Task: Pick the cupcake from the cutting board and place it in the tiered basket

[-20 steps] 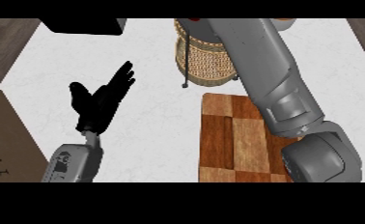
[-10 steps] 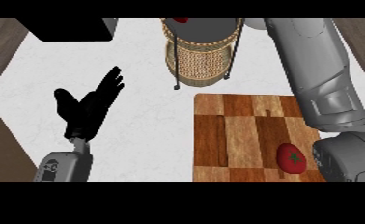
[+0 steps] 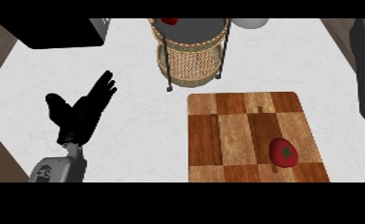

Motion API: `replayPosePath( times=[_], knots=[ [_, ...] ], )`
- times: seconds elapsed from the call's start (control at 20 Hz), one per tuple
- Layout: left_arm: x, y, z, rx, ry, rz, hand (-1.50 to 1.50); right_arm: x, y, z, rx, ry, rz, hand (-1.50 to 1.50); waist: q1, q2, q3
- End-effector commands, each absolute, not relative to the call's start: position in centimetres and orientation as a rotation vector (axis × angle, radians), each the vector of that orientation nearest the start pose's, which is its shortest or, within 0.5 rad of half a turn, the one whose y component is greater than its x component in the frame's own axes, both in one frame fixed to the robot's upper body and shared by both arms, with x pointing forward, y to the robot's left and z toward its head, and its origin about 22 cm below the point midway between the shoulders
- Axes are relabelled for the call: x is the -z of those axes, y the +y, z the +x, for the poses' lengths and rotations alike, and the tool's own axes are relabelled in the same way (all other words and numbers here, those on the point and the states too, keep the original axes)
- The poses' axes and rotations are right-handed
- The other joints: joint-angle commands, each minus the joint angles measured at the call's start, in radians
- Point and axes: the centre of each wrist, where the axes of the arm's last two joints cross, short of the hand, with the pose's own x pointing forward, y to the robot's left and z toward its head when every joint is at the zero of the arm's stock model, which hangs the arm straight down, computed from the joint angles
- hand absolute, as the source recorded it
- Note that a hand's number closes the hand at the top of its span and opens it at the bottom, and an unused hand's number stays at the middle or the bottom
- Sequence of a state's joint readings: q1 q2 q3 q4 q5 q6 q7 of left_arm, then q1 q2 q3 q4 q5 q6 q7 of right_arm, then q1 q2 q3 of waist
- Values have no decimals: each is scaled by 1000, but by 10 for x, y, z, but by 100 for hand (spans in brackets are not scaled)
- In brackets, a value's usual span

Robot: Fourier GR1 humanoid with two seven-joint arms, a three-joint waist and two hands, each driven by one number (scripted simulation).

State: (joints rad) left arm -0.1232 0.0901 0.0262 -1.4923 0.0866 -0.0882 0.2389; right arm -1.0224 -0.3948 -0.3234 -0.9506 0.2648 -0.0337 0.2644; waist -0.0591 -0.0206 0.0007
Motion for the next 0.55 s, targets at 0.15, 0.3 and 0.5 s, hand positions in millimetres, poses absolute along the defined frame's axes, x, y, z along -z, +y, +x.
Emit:
replayPosePath(
  times=[0.15,0.3,0.5],
  knots=[
    [-26,251,271,123,-1371,-77,0,-256,-388,355,-210,-1691,-476,-150,6,3,0],
    [-19,240,273,113,-1373,-72,0,-252,-418,315,-194,-1684,-491,-150,11,9,-1],
    [-17,206,273,108,-1380,-87,0,-269,-475,269,-143,-1731,-505,-150,27,15,0]
  ],
)
